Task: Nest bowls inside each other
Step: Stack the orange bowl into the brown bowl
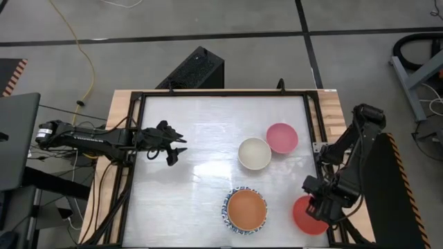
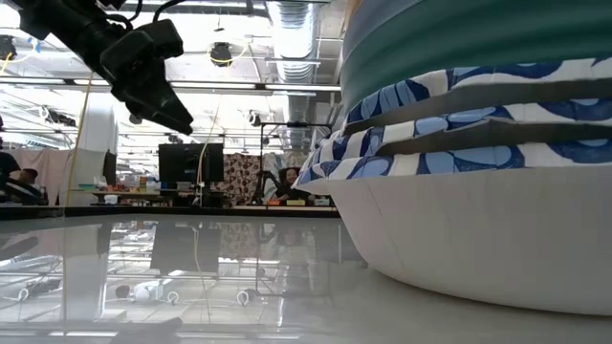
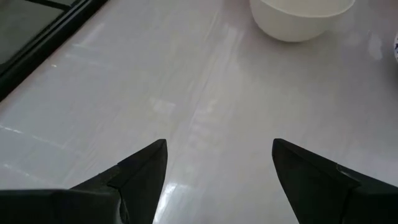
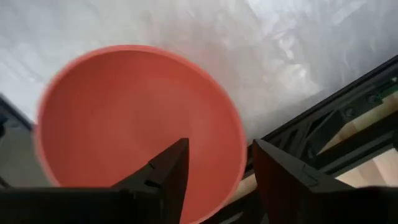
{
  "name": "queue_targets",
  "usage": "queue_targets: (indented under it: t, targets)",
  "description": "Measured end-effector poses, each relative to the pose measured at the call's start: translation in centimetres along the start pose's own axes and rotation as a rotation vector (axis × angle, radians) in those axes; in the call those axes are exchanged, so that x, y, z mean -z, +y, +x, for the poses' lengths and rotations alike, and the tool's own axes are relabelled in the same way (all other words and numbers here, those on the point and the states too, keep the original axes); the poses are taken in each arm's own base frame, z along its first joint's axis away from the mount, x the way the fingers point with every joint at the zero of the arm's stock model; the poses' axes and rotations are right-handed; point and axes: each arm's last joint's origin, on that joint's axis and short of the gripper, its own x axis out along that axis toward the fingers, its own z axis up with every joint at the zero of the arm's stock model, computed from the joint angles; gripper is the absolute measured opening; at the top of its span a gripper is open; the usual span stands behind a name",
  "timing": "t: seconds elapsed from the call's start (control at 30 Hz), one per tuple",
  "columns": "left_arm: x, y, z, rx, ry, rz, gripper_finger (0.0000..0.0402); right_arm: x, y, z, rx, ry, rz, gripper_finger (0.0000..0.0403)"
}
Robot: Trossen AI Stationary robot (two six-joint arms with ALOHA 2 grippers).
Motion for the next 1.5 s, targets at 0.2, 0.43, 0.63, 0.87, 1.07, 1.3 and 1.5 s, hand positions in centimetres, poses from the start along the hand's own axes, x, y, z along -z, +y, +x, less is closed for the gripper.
queue_targets:
  t: [0.2,0.43,0.63,0.87,1.07,1.3,1.5]
  targets:
    - [-0.1,0.0,0.0,0.001,-0.006,-0.003,0.0279,-0.4,-0.5,1.1,0.041,-0.009,-0.009,0.0196]
    - [-0.1,0.0,0.0,0.0,-0.006,-0.003,0.0279,-0.9,-0.7,1.8,0.058,-0.012,-0.014,0.0217]
    - [-0.1,0.0,0.0,0.001,-0.006,-0.003,0.0279,-1.2,-0.7,1.8,0.055,-0.028,-0.016,0.0224]
    - [0.0,0.0,0.0,0.0,-0.005,-0.002,0.0279,-1.5,-0.1,2.6,0.083,-0.057,-0.013,0.0224]
    - [0.0,0.0,0.0,0.0,-0.005,0.012,0.0279,-1.3,0.8,4.4,0.167,-0.035,-0.067,0.0224]
    - [0.0,0.0,0.0,0.0,-0.005,0.012,0.0279,-1.0,1.6,5.6,0.197,0.058,-0.068,0.0214]
    - [-0.1,0.0,0.0,0.0,-0.005,0.007,0.0279,-1.2,2.4,6.7,0.195,0.128,-0.047,0.0131]
